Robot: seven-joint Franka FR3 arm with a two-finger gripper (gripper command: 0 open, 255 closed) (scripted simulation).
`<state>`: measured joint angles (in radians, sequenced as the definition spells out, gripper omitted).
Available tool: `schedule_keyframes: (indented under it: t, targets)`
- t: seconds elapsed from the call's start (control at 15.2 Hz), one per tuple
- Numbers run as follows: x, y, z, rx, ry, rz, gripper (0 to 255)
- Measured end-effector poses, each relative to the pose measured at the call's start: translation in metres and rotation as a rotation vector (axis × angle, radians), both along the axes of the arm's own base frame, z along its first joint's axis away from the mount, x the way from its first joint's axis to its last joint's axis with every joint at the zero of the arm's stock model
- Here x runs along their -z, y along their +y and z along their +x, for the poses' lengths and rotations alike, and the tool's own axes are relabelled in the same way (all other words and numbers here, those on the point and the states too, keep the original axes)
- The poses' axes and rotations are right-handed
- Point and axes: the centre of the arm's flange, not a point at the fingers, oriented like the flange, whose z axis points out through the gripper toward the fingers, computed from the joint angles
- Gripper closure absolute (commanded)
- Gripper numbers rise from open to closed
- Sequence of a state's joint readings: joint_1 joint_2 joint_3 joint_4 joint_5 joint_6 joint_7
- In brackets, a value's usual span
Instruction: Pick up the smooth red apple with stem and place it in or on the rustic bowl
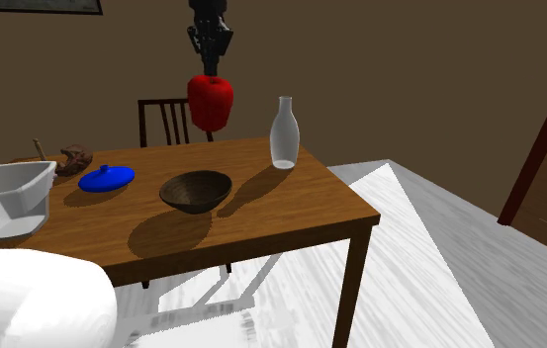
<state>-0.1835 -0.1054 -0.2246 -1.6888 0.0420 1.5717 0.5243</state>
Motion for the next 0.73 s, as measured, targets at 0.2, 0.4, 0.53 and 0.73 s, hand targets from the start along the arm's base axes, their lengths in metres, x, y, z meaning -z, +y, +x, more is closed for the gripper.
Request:
schedule_keyframes:
  t: [0.2,0.4,0.53,0.73]
  targets:
    - [-0.006,0.036,-0.010,0.000,0.000,0.000,255]
    - [-0.008,0.062,-0.014,0.000,0.000,0.000,255]
    - [0.003,0.065,-0.013,0.001,0.001,0.000,255]
    - [0.018,0.065,-0.014,0.001,0.001,0.000,255]
